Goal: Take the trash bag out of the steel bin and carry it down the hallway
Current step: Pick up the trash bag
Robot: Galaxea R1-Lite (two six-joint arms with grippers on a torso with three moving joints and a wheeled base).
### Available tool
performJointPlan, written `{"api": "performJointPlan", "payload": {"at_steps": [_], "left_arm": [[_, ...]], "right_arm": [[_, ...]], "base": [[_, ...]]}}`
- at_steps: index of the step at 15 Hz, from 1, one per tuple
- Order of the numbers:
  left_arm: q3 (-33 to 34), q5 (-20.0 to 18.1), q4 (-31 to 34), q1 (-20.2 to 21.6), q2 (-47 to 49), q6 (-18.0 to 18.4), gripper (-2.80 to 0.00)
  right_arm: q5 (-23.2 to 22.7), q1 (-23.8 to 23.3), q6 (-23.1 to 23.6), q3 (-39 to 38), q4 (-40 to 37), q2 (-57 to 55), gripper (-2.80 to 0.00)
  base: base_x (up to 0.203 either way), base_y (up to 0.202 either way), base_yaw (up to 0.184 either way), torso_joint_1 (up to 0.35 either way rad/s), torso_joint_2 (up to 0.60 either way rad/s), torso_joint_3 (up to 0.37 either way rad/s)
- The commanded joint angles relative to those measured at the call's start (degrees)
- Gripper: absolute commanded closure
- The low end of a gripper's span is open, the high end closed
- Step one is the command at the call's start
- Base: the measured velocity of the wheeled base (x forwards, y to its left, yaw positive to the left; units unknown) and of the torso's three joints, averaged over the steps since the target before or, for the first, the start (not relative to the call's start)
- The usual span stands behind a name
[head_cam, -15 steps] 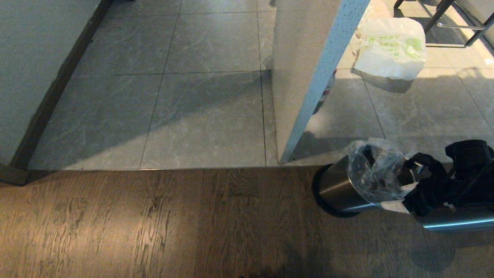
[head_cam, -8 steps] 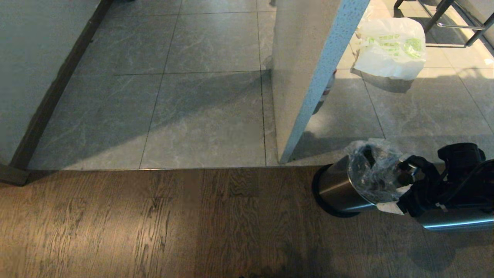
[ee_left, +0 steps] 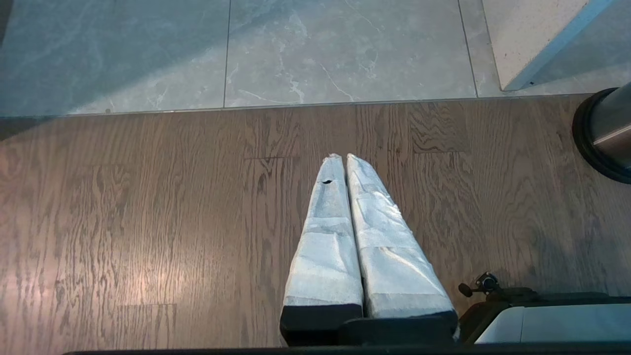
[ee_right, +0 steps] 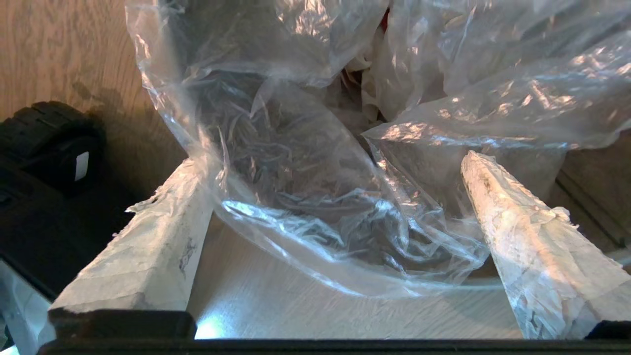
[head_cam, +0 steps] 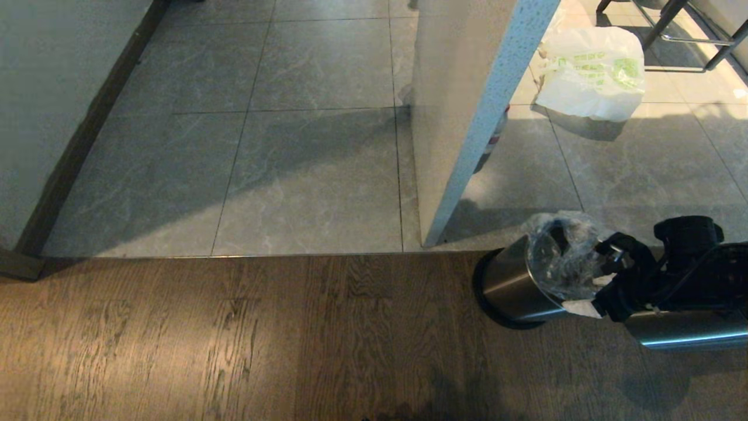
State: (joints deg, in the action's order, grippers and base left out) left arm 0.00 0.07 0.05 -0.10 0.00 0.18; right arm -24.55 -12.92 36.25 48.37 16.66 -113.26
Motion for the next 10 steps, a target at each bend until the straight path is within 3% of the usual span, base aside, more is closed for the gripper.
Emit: {"api": "performJointPlan", "payload": {"at_steps": [1,10], "left_arm": [[0.0,0.0,0.0,0.0,0.0,0.0,0.0],[0.0,0.0,0.0,0.0,0.0,0.0,0.0]], "right_arm": [[-0.1,0.0,0.2,1.2,0.1,-1.1,-2.8],[-0.1,0.1,-0.5,5.8,1.7,-4.9,-2.8]], "base": [[0.0,0.0,0.0,0.0,0.0,0.0],[0.0,0.0,0.0,0.0,0.0,0.0]]}}
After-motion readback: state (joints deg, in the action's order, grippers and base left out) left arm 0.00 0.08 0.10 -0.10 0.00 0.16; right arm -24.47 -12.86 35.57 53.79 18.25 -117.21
